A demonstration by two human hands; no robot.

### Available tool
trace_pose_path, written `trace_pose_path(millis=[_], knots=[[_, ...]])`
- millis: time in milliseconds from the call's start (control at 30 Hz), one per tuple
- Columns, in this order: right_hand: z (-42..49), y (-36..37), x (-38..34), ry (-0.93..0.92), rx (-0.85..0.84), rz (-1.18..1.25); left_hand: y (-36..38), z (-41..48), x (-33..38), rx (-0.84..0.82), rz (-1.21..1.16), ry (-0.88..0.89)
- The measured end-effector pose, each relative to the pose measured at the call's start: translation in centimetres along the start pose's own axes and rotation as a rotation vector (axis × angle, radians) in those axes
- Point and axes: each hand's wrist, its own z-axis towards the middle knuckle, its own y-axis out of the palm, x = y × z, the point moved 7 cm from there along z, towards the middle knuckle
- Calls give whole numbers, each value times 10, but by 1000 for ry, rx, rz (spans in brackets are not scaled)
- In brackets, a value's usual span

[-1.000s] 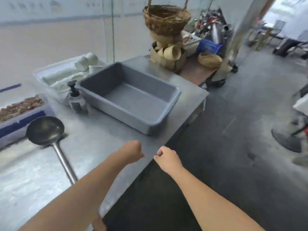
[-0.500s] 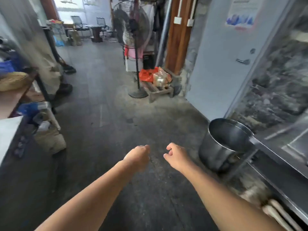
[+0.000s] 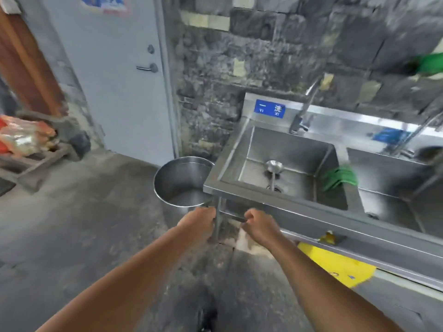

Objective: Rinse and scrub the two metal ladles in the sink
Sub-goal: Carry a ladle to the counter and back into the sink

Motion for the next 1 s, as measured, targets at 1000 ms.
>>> trace_pose_path(millis=[1000], knots=[[451, -83, 266, 762, -185, 639, 155, 483, 137, -506, -809, -566]])
